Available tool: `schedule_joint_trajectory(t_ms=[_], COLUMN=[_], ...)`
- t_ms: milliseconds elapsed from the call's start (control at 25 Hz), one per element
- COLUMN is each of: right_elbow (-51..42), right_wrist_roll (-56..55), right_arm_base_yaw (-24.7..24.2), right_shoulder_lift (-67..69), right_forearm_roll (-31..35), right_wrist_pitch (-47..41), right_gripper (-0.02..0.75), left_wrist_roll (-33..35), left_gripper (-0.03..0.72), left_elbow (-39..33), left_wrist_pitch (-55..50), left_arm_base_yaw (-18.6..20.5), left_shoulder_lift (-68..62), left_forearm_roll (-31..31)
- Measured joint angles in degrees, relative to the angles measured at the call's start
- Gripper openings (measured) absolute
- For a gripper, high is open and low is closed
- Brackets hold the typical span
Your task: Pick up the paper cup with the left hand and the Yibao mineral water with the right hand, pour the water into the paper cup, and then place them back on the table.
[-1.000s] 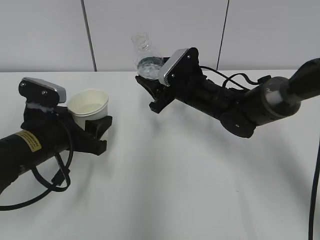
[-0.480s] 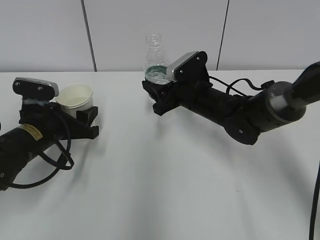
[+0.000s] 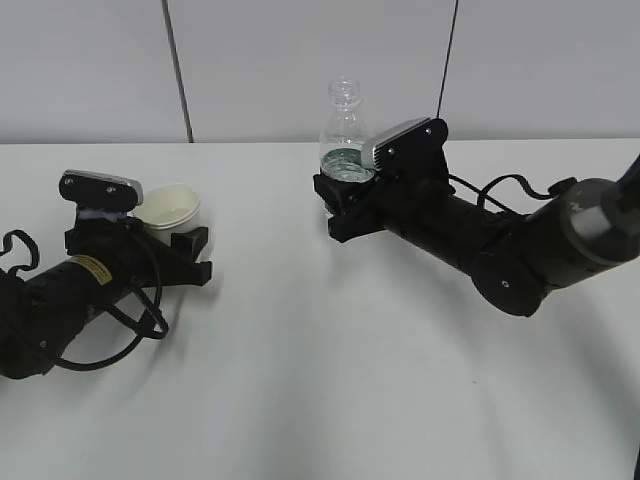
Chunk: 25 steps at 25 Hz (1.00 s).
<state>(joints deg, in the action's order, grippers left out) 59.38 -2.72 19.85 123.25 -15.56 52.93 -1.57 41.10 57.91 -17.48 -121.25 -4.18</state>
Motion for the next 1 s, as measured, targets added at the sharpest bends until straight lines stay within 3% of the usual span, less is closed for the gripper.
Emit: schedule_joint_trajectory(t_ms=[360,680,1000], right_elbow=[-0.72,-0.72,-0.72], right_wrist_roll=[0.00,0.00,1.59], right_arm_base_yaw=[0.00,0.00,0.00], right_shoulder_lift=[0.00,0.00,0.00], right_forearm_roll=[0.71,1.05,8.33], right_wrist_pitch=[1.74,1.82,0.46], right_gripper=[0.469,0.469,0.469], left_wrist_roll=[0.00,0.02,0.02], left_gripper=[0.450,0.563,0.571], left_elbow=[0.53,0.47,-7.46], left_wrist_pitch=[3.80,3.43,5.75], left_arm_base_yaw=[0.02,0.02,0.02], left_shoulder_lift=[-2.81,-3.30,-0.36], left_forearm_roll=[-0.66,0.36,2.17])
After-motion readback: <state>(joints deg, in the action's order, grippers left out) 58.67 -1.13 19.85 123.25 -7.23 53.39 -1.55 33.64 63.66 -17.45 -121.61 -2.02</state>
